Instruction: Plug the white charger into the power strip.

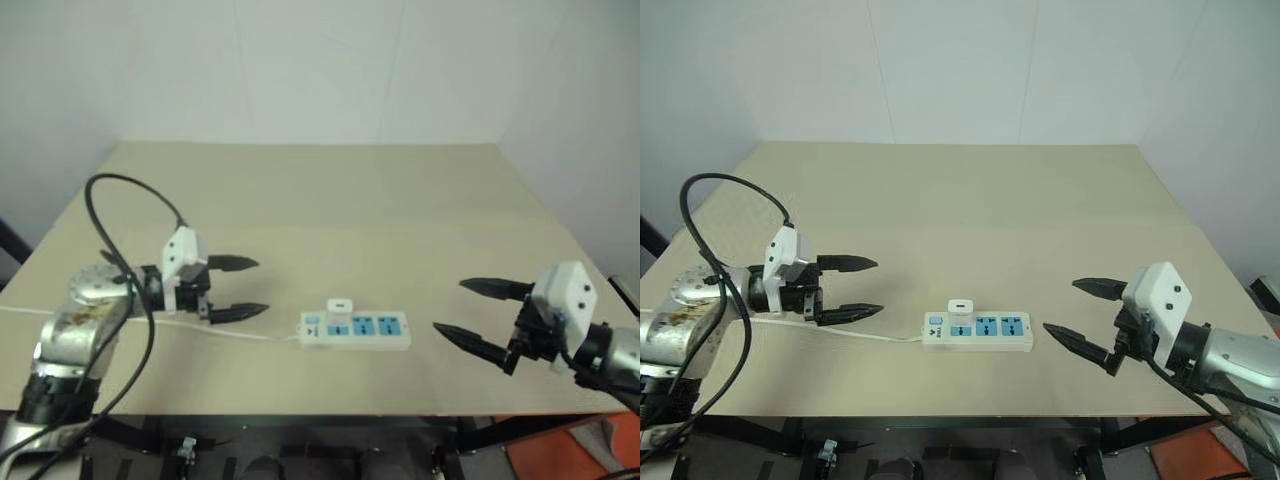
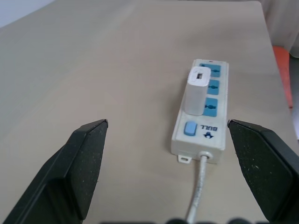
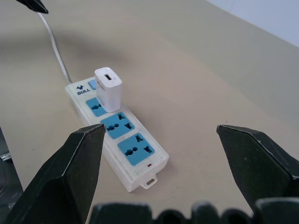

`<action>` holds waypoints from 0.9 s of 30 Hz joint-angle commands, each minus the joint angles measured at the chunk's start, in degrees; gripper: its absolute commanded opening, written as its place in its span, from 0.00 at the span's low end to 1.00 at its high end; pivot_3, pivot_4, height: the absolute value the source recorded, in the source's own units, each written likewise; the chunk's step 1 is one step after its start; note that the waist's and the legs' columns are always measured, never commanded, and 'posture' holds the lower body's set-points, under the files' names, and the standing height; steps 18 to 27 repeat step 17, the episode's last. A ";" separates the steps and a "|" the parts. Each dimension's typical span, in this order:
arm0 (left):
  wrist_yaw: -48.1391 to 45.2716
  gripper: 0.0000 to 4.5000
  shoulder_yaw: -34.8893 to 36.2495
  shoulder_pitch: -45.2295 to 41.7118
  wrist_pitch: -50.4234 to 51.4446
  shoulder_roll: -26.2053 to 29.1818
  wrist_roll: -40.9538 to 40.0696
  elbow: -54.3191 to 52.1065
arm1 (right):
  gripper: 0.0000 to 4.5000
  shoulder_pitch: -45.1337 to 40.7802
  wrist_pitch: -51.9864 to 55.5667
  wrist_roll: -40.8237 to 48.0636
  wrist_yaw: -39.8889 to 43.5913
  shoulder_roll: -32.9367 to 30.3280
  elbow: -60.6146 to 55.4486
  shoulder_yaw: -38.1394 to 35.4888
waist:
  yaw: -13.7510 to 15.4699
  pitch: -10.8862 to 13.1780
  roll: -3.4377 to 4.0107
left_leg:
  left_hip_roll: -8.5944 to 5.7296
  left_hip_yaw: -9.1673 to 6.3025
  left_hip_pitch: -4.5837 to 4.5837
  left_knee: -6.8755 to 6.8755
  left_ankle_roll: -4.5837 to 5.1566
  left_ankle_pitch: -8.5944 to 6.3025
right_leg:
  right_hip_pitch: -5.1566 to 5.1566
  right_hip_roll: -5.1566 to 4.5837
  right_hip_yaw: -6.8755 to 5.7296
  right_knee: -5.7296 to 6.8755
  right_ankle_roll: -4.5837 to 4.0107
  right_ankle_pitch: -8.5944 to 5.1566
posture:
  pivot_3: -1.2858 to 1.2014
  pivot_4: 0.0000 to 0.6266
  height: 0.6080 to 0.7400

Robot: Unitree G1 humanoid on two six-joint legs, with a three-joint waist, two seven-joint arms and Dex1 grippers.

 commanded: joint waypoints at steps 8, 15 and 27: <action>0.65 0.99 1.54 0.16 1.73 2.93 -1.62 -3.45 | 1.00 1.21 -0.47 1.90 -0.63 -1.18 -2.28 -1.52 | -0.03 0.01 -0.01 | 0.01 0.01 -0.01 0.00 0.00 0.00 | 0.00 0.01 0.00 -0.01 -0.01 0.00 | 0.52 0.24 1.00; 0.99 0.99 1.29 0.06 2.24 3.03 -1.94 -4.05 | 1.00 1.78 -0.67 2.20 -0.30 -1.27 -2.52 -1.31 | -0.02 0.01 -0.01 | 0.01 0.01 0.00 0.00 0.00 0.00 | 0.00 0.01 0.00 0.00 -0.01 0.00 | 0.52 0.24 1.00; 1.07 0.99 1.23 0.13 2.36 3.09 -2.11 -4.25 | 1.00 2.22 -0.73 2.31 -0.10 -1.33 -2.71 -1.48 | -0.02 0.01 -0.01 | 0.01 0.01 0.00 0.00 0.00 0.00 | 0.00 0.01 0.00 -0.01 -0.01 0.00 | 0.52 0.24 1.00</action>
